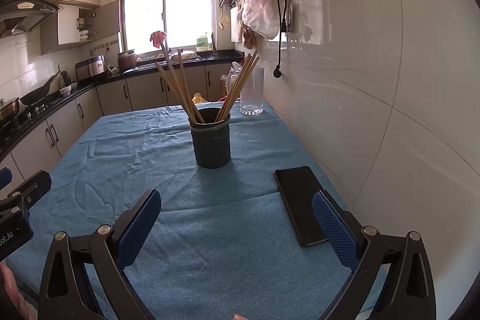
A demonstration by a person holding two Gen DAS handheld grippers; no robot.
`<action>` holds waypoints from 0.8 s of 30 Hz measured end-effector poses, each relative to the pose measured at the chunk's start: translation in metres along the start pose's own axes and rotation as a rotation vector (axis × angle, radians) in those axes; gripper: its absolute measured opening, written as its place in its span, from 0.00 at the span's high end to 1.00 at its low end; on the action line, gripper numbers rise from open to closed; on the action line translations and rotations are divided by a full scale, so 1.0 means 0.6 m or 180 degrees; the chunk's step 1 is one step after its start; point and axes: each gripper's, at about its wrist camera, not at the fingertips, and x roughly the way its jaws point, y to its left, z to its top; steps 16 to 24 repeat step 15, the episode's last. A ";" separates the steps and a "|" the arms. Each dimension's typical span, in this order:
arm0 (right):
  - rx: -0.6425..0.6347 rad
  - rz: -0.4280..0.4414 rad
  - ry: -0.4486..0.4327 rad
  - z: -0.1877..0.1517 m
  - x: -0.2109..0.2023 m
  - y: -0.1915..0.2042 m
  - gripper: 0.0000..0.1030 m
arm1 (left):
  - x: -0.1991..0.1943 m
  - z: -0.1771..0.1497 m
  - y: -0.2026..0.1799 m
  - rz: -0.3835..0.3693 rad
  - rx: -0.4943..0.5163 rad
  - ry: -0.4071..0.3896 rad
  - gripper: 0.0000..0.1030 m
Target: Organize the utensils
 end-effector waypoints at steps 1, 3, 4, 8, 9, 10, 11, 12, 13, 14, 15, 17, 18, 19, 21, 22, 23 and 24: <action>-0.0005 0.0002 0.0003 -0.001 0.001 0.001 0.00 | 0.000 0.000 0.000 -0.0006 -0.0007 0.0001 0.07; -0.0007 0.0000 0.0012 -0.002 0.001 0.001 0.00 | 0.000 0.000 0.000 0.0000 -0.0001 -0.0001 0.07; -0.0008 0.0002 0.0017 -0.002 0.002 0.002 0.00 | 0.000 0.000 0.000 -0.0003 -0.0003 0.0000 0.07; -0.0021 0.0014 0.0039 -0.005 0.006 0.004 0.00 | 0.000 0.000 0.002 -0.0010 -0.0020 0.0018 0.07; -0.0023 0.0018 0.0042 -0.005 0.007 0.004 0.00 | 0.000 0.000 0.002 -0.0018 -0.0027 0.0023 0.07; -0.0027 0.0022 0.0044 -0.006 0.008 0.005 0.00 | 0.000 0.001 0.004 -0.0036 -0.0046 0.0035 0.07; -0.0036 0.0026 0.0055 -0.007 0.011 0.007 0.00 | 0.001 0.001 0.008 -0.0054 -0.0069 0.0045 0.07; -0.0039 0.0032 0.0073 -0.008 0.015 0.008 0.00 | 0.004 0.002 0.015 -0.0075 -0.0108 0.0056 0.07; -0.0039 0.0050 0.0099 -0.009 0.020 0.009 0.00 | 0.006 0.002 0.022 -0.0062 -0.0141 0.0062 0.07; -0.0037 0.0086 0.0141 -0.008 0.030 0.011 0.00 | 0.012 0.003 0.032 -0.0021 -0.0183 0.0078 0.07; -0.0038 0.0126 0.0191 -0.007 0.040 0.012 0.00 | 0.022 0.003 0.047 0.0037 -0.0232 0.0117 0.06; -0.0038 0.0126 0.0191 -0.007 0.040 0.012 0.00 | 0.022 0.003 0.047 0.0037 -0.0232 0.0117 0.06; -0.0038 0.0126 0.0191 -0.007 0.040 0.012 0.00 | 0.022 0.003 0.047 0.0037 -0.0232 0.0117 0.06; -0.0038 0.0126 0.0191 -0.007 0.040 0.012 0.00 | 0.022 0.003 0.047 0.0037 -0.0232 0.0117 0.06; -0.0038 0.0126 0.0191 -0.007 0.040 0.012 0.00 | 0.022 0.003 0.047 0.0037 -0.0232 0.0117 0.06; -0.0038 0.0126 0.0191 -0.007 0.040 0.012 0.00 | 0.022 0.003 0.047 0.0037 -0.0232 0.0117 0.06; -0.0038 0.0126 0.0191 -0.007 0.040 0.012 0.00 | 0.022 0.003 0.047 0.0037 -0.0232 0.0117 0.06; -0.0038 0.0126 0.0191 -0.007 0.040 0.012 0.00 | 0.022 0.003 0.047 0.0037 -0.0232 0.0117 0.06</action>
